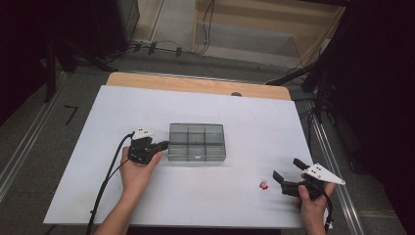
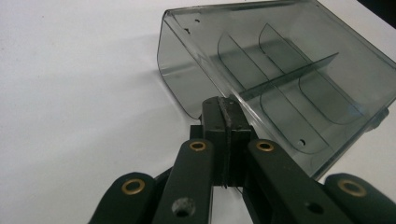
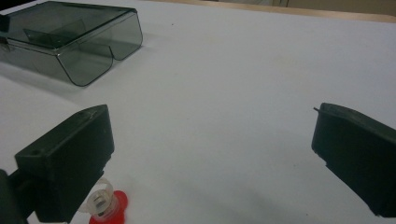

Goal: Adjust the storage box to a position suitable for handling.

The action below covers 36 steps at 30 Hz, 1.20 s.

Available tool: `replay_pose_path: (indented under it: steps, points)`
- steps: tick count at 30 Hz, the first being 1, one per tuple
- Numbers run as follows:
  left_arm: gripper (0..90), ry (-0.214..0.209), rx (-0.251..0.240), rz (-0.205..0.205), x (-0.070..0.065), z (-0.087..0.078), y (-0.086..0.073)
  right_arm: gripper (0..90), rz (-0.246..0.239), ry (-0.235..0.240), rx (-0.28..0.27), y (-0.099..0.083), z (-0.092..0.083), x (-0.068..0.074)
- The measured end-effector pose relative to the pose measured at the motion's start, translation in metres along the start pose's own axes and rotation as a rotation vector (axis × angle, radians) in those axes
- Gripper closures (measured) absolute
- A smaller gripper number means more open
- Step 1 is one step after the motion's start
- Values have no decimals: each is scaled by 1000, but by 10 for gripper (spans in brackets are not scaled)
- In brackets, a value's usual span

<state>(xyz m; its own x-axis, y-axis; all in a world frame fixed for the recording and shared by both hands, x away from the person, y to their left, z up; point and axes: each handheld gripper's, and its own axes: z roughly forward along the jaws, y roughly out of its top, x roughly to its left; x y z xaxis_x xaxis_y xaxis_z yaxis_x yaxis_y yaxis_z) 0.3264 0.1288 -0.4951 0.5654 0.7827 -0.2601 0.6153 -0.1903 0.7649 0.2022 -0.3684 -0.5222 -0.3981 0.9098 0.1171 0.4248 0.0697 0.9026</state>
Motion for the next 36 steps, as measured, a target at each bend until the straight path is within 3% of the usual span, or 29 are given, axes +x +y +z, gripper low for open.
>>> replay_pose_path:
  steps: [7,15,21,26,27,28,29,33,36]
  points:
    - [893,10,-19,-20,1,5,2,0,1,-2,3,0,0,1]
    - [893,37,-17,-6,0,10,5,0,1,-4,2,0,1,0]
    - [891,29,-27,-2,4,13,6,0,4,-6,4,0,1,0]
    - [886,52,-35,20,5,7,7,0,9,-1,-1,0,0,-2]
    - [778,49,-44,22,5,5,7,0,12,-2,-4,0,0,-2]
    - [778,49,-55,28,5,2,8,0,12,-2,-4,0,0,-2]
    - [665,43,-57,43,5,1,8,0,10,-7,-3,1,0,-2]
    - [572,28,-96,75,5,-9,9,0,3,-13,-7,1,-2,-1]
    - [374,-6,-128,73,4,-15,11,0,12,-12,-13,2,-5,-1]
